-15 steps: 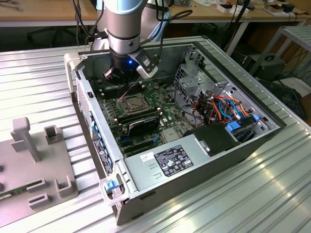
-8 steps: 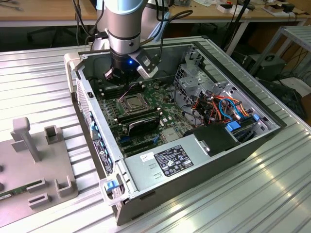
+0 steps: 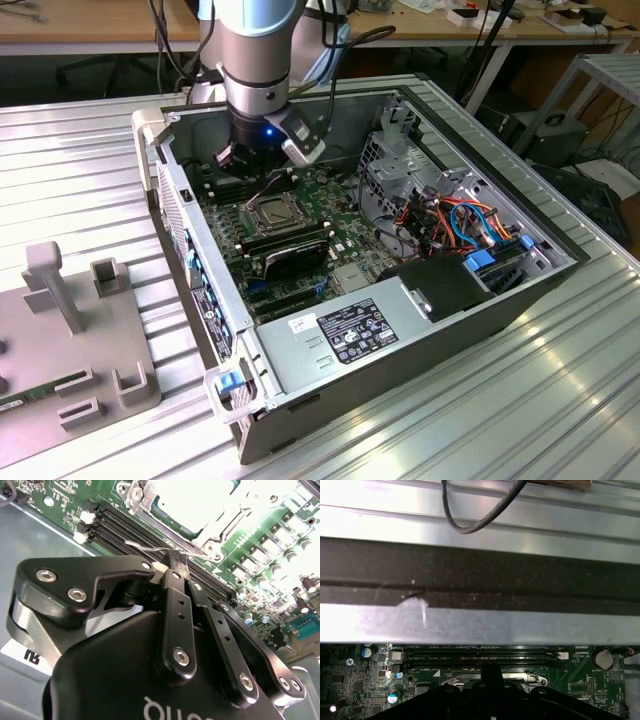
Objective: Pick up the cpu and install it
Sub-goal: 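Install the first cpu locking lever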
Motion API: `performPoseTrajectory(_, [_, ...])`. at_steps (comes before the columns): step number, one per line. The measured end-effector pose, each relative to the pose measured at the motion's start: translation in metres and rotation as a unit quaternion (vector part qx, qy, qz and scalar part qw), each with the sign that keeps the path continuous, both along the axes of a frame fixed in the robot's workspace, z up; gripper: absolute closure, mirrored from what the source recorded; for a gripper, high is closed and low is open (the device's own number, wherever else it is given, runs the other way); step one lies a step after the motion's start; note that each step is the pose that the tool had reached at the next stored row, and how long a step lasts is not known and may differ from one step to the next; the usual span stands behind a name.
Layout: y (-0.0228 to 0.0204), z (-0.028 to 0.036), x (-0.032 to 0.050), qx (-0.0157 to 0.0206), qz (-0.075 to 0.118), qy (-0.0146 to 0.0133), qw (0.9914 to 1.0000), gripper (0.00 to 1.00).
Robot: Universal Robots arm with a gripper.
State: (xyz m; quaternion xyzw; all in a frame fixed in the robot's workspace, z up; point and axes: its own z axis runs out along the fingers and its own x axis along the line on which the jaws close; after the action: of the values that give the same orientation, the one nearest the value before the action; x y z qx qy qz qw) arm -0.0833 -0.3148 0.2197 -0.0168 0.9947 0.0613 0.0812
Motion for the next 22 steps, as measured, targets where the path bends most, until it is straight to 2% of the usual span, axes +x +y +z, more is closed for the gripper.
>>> performPoseTrajectory(11, [0.0,-0.0041,0.008,0.0,0.0,0.0001,1.0,0.89])
performPoseTrajectory(18, [0.0,-0.0103,0.016,0.0001,0.0,0.0001,1.0,0.89])
performPoseTrajectory(22, [0.0,-0.0133,0.0168,-0.0001,0.0,0.0001,1.0,0.89])
